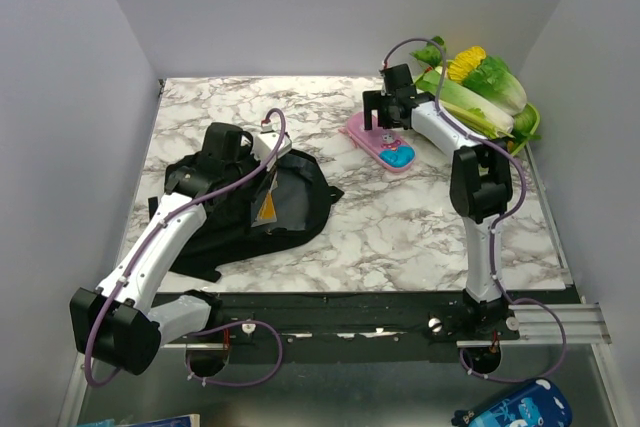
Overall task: Pack the student bag
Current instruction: Pick up the stationery from the center of the board.
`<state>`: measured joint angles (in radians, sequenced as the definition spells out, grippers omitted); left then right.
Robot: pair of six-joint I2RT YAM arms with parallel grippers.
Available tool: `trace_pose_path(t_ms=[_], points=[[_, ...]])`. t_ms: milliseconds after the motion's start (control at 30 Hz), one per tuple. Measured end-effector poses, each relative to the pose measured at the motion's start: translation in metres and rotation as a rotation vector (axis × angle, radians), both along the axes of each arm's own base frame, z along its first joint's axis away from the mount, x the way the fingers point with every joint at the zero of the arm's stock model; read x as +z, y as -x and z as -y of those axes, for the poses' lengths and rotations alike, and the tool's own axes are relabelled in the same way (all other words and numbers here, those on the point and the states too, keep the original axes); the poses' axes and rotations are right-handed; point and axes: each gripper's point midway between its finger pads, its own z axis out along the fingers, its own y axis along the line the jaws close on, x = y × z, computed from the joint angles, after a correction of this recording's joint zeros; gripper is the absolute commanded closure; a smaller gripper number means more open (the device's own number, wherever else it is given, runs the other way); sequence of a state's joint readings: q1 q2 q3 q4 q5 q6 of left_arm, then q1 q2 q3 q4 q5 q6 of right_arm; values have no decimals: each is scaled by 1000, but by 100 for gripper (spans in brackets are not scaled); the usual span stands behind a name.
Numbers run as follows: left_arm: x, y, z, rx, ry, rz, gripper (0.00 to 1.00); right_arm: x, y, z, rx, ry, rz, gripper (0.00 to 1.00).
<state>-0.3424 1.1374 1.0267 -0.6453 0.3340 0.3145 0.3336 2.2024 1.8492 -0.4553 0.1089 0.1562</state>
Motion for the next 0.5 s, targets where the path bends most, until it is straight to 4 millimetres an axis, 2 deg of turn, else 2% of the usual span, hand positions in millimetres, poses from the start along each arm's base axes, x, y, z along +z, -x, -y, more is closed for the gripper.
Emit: trace_pose_path(t_ms=[167,300,500], points=[[4,-1,0,-1,-1,5,100,-15,4,-4,9,-15,-46,0],[5,0,-1,-3,-3,6,100,-16,5,-5,10,-31,-58,0],[6,0,-1,-6,-7,6,100,-27,9,6,-9,-49,-92,0]])
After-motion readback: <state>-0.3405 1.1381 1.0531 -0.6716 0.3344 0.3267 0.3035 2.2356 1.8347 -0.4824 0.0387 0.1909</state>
